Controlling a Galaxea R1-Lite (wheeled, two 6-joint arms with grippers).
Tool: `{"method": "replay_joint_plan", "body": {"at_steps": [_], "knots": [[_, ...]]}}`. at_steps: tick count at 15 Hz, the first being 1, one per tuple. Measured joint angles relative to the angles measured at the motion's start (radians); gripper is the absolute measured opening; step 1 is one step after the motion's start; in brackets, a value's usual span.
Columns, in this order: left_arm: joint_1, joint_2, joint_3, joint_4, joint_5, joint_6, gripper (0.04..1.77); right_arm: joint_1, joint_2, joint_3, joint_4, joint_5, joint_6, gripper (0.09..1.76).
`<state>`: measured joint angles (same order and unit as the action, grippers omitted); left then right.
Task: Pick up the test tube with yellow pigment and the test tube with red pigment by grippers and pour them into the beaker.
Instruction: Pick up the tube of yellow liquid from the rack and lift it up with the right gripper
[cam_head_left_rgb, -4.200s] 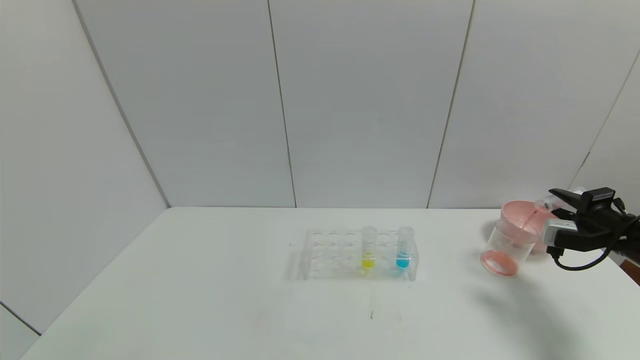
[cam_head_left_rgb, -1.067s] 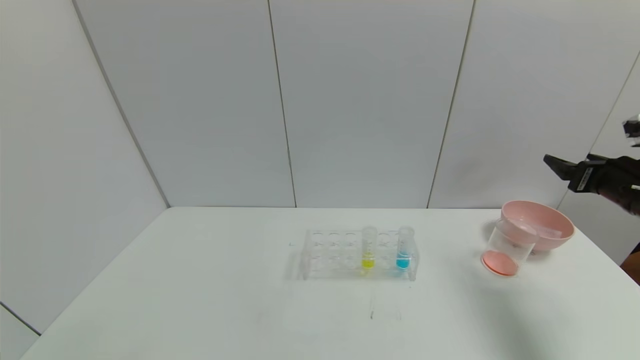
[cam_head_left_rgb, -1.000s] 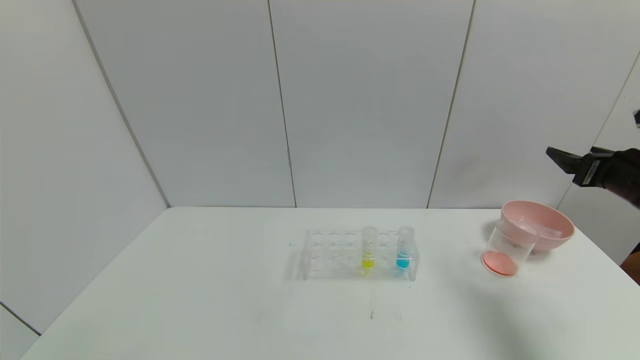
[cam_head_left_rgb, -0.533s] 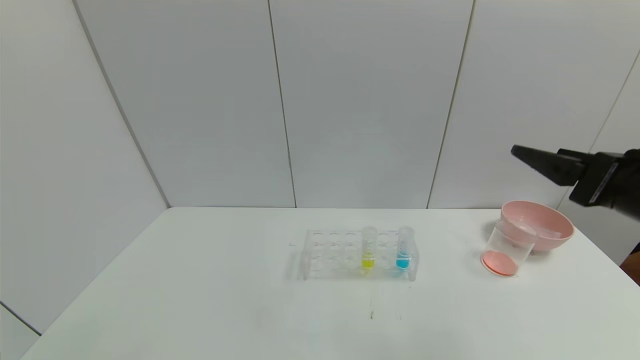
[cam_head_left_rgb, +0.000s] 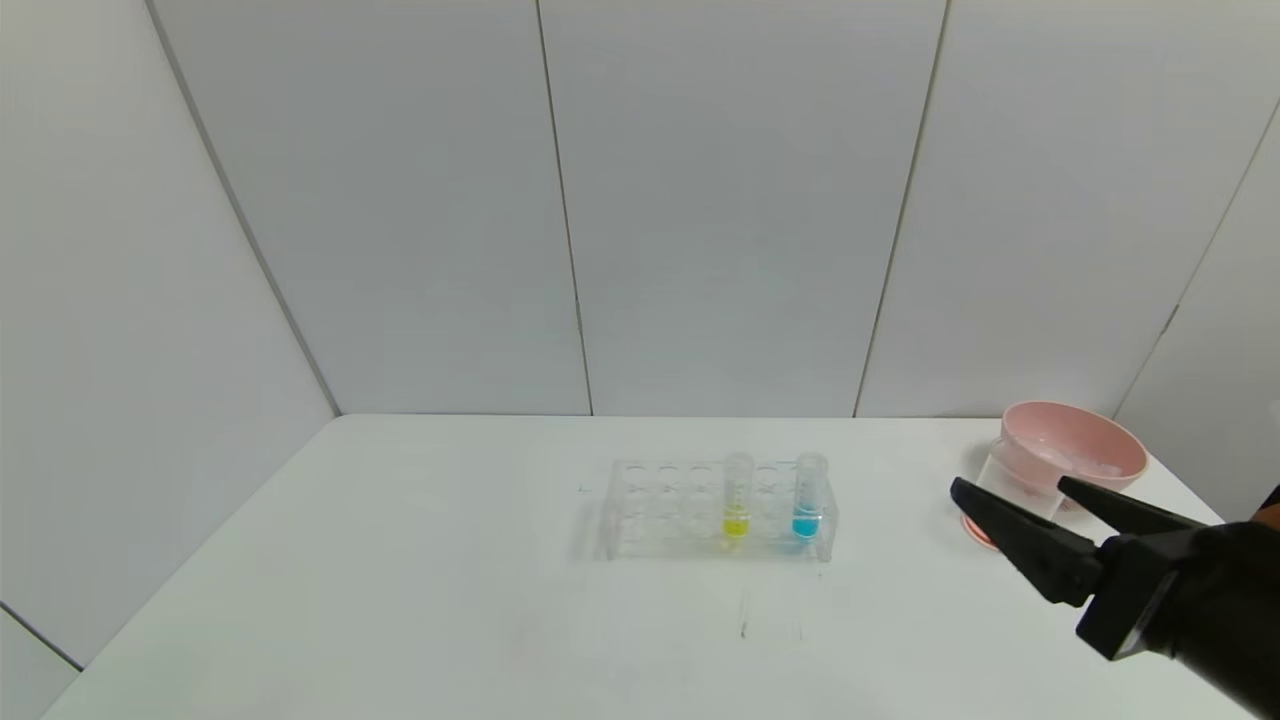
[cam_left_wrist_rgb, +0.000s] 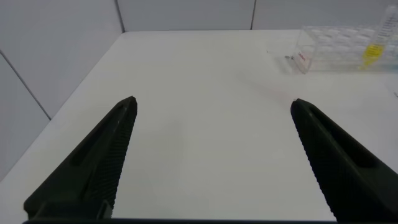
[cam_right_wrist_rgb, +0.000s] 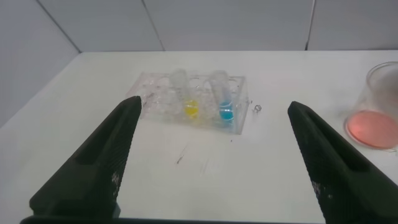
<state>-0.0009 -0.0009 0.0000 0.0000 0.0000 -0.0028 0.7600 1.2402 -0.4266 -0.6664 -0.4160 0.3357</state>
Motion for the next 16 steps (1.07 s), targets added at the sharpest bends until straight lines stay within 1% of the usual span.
{"method": "replay_joint_plan", "body": {"at_steps": [4, 7, 9, 10, 12, 16], "knots": [[0.000, 0.000, 0.000, 0.000, 0.000, 0.000, 1.76, 0.108, 0.115, 0.035, -0.111, -0.008, 0.003, 1.70], [0.000, 0.000, 0.000, 0.000, 0.000, 0.000, 1.76, 0.177, 0.250, 0.033, -0.191, -0.081, 0.003, 1.70], [0.000, 0.000, 0.000, 0.000, 0.000, 0.000, 1.76, 0.204, 0.356, 0.018, -0.259, -0.113, 0.002, 1.70], [0.000, 0.000, 0.000, 0.000, 0.000, 0.000, 1.76, 0.211, 0.410, 0.005, -0.289, -0.121, 0.001, 1.70], [0.000, 0.000, 0.000, 0.000, 0.000, 0.000, 1.76, 0.205, 0.513, -0.061, -0.319, -0.129, -0.001, 1.70], [0.000, 0.000, 0.000, 0.000, 0.000, 0.000, 1.76, 0.142, 0.689, -0.225, -0.327, -0.130, -0.025, 1.70]]}}
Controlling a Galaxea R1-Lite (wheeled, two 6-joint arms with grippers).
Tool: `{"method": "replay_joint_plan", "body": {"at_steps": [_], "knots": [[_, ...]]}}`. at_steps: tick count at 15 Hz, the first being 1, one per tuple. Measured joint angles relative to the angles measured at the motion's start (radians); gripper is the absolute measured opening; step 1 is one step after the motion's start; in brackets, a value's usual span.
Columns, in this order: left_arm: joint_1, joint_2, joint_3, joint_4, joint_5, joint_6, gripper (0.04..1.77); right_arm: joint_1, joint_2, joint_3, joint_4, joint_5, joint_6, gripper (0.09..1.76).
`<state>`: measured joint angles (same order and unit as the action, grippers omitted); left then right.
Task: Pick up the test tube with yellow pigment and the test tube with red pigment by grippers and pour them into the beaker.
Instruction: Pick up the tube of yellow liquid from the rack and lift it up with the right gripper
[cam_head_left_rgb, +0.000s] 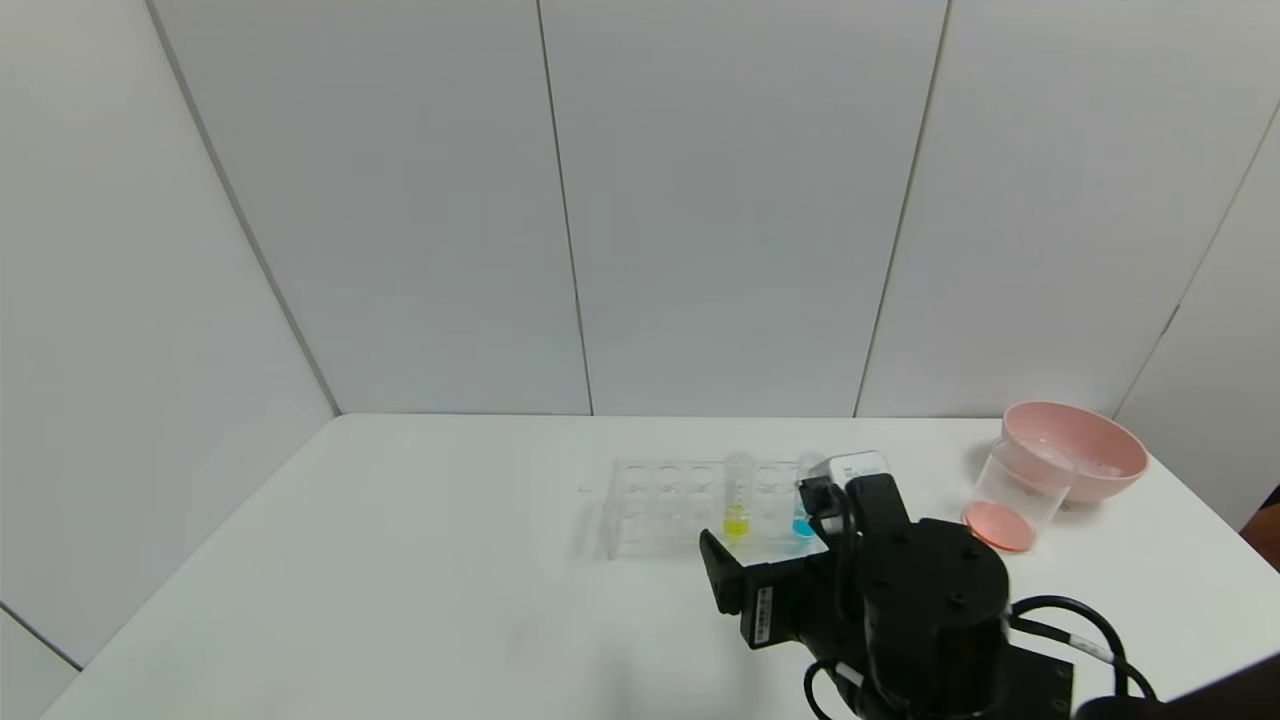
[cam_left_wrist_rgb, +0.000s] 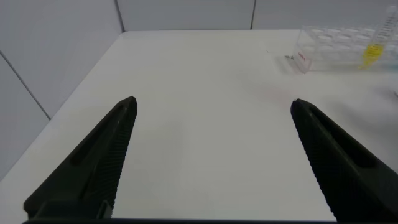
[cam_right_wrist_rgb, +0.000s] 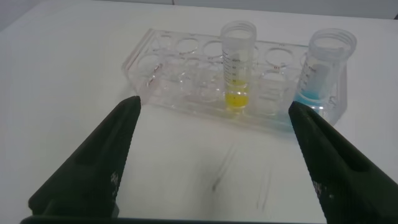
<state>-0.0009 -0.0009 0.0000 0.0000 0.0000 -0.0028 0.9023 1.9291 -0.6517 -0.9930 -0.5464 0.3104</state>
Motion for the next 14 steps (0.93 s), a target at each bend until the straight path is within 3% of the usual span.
{"method": "replay_joint_plan", "body": {"at_steps": [5, 12, 14], "knots": [[0.000, 0.000, 0.000, 0.000, 0.000, 0.000, 1.76, -0.052, 0.159, -0.160, 0.000, 0.000, -0.035, 1.70], [0.000, 0.000, 0.000, 0.000, 0.000, 0.000, 1.76, -0.099, 0.260, -0.261, 0.004, 0.001, -0.066, 1.69], [0.000, 0.000, 0.000, 0.000, 0.000, 0.000, 1.76, -0.107, 0.280, -0.285, 0.007, 0.005, -0.070, 1.32]]}}
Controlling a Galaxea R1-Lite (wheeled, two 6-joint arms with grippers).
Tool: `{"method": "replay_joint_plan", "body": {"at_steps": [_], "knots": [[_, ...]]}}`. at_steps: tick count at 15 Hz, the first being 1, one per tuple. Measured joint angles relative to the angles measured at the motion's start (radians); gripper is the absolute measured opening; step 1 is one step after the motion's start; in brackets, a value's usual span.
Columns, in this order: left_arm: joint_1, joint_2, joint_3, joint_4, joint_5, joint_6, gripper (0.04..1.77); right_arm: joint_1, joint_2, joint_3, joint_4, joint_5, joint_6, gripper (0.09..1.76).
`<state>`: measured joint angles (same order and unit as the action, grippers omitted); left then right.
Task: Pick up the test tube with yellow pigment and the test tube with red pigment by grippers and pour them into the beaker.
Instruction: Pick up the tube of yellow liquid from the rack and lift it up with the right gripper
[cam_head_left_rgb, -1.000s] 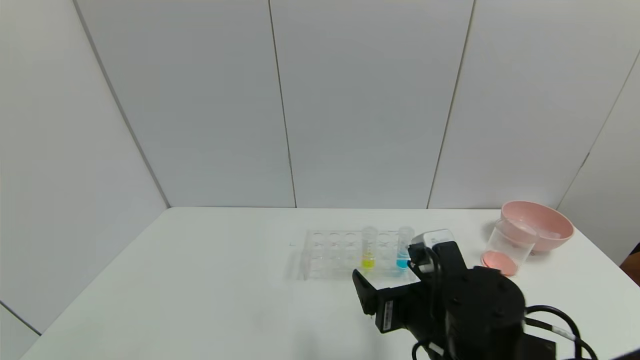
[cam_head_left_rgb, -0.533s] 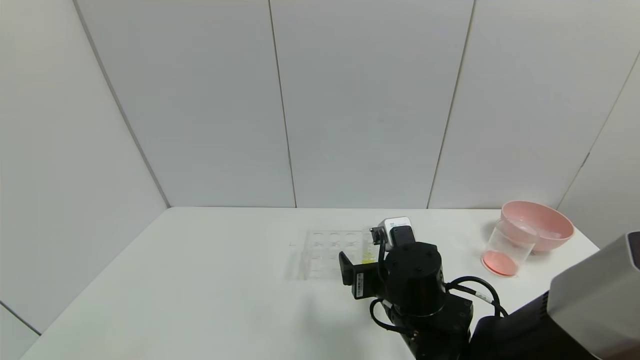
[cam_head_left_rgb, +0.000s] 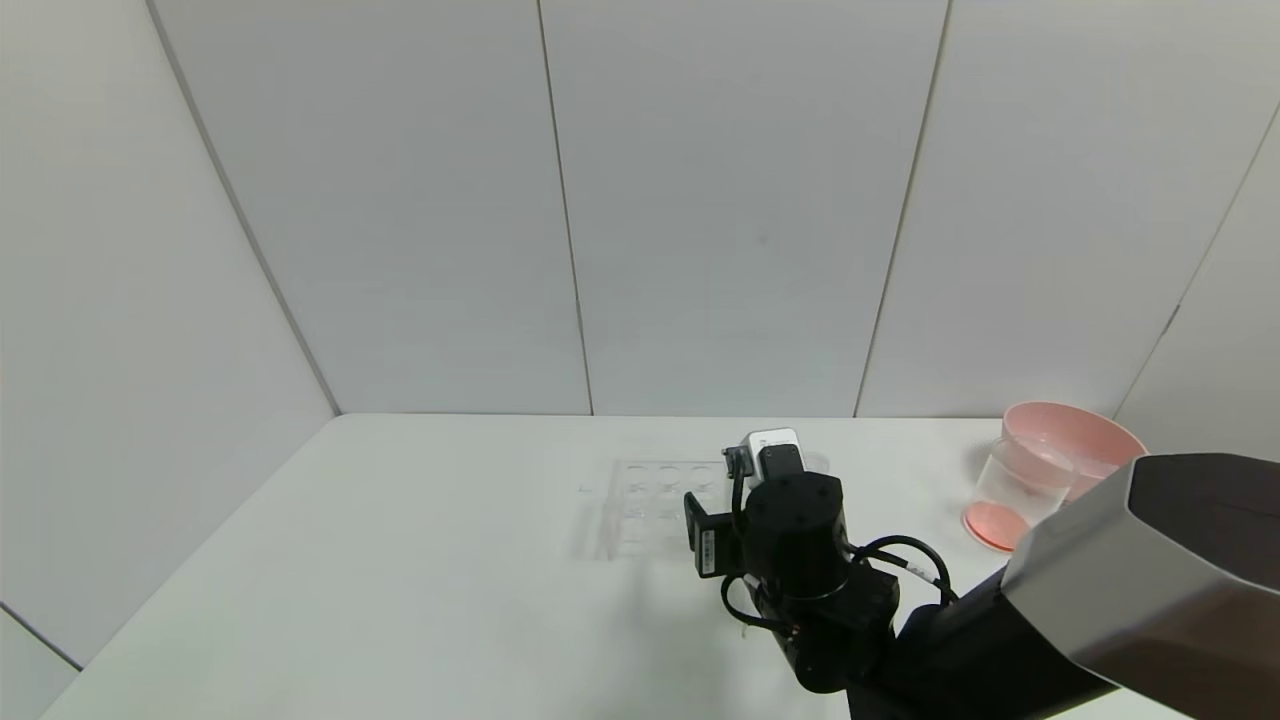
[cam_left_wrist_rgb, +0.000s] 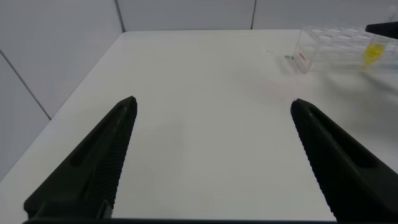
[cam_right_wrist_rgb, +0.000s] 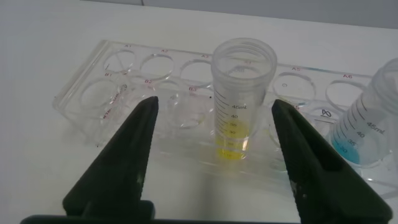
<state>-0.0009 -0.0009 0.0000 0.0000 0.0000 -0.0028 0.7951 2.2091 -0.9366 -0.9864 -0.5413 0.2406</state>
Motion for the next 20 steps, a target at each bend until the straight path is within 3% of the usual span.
{"method": "replay_joint_plan", "body": {"at_steps": [5, 6, 13, 20], "knots": [[0.000, 0.000, 0.000, 0.000, 0.000, 0.000, 1.76, -0.007, 0.029, -0.037, 0.002, 0.000, -0.002, 0.72], [0.000, 0.000, 0.000, 0.000, 0.000, 0.000, 1.76, -0.009, 0.033, -0.039, 0.003, -0.001, -0.003, 0.52], [0.000, 0.000, 0.000, 0.000, 0.000, 0.000, 1.76, -0.015, 0.014, -0.060, -0.006, 0.003, -0.039, 0.52], [0.000, 0.000, 0.000, 0.000, 0.000, 0.000, 1.76, -0.014, -0.109, -0.085, -0.003, 0.033, -0.071, 0.52]]}}
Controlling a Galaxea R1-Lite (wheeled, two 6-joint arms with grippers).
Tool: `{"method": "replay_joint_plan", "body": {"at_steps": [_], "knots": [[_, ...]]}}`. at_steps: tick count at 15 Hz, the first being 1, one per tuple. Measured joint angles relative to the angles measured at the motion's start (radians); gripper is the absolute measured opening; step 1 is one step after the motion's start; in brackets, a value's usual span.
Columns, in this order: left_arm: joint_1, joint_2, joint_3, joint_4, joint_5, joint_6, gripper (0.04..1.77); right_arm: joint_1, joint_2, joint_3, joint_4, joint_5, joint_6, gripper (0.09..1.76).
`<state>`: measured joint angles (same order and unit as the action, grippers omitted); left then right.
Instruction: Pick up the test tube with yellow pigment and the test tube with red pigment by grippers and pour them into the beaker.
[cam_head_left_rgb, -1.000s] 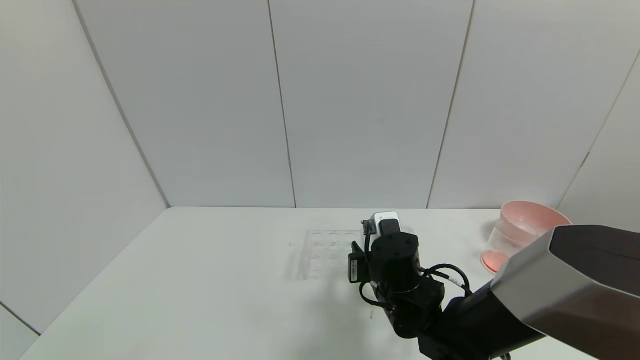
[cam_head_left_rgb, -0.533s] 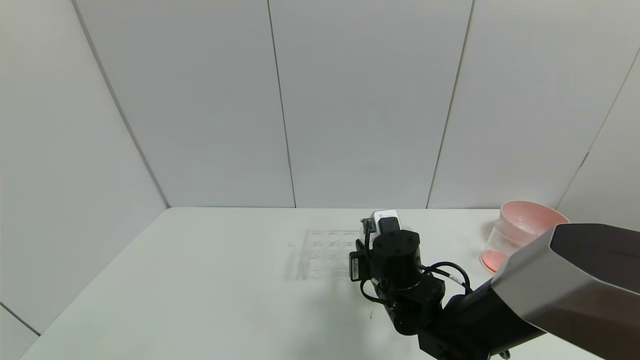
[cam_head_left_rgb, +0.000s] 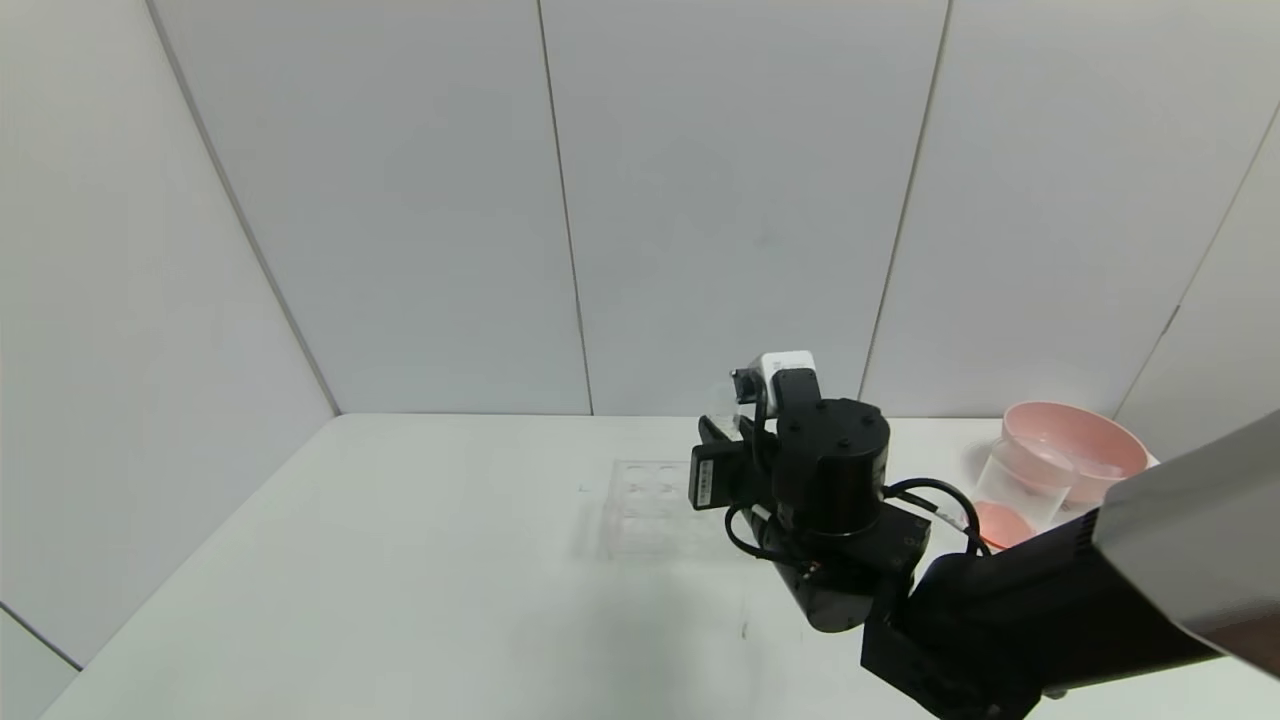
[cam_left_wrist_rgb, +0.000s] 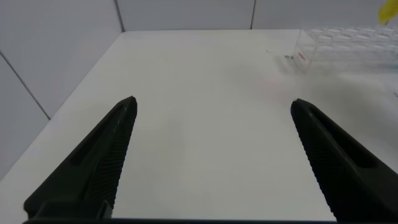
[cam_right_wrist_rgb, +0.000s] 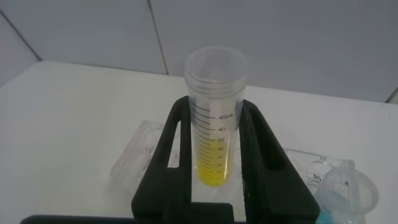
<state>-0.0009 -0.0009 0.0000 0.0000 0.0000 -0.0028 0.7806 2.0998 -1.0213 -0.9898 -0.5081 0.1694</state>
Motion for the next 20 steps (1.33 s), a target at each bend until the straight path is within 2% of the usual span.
{"method": "replay_joint_plan", "body": {"at_steps": [3, 5, 7, 10, 13, 17, 20], "knots": [[0.000, 0.000, 0.000, 0.000, 0.000, 0.000, 1.76, -0.013, -0.079, 0.004, 0.001, -0.001, -0.002, 0.52], [0.000, 0.000, 0.000, 0.000, 0.000, 0.000, 1.76, -0.053, -0.130, 0.022, -0.002, -0.009, -0.008, 0.52], [0.000, 0.000, 0.000, 0.000, 0.000, 0.000, 1.76, -0.123, -0.182, 0.059, -0.009, -0.010, -0.034, 0.52], [0.000, 0.000, 0.000, 0.000, 0.000, 0.000, 1.76, -0.280, -0.261, 0.129, -0.024, 0.024, -0.083, 0.52], [0.000, 0.000, 0.000, 0.000, 0.000, 0.000, 1.76, -0.478, -0.325, 0.201, -0.056, 0.160, -0.116, 0.52], [0.000, 0.000, 0.000, 0.000, 0.000, 0.000, 1.76, -0.783, -0.371, 0.315, -0.142, 0.460, -0.169, 0.52], [0.000, 0.000, 0.000, 0.000, 0.000, 0.000, 1.76, -0.982, -0.378, 0.364, -0.180, 0.651, -0.207, 0.52]]}}
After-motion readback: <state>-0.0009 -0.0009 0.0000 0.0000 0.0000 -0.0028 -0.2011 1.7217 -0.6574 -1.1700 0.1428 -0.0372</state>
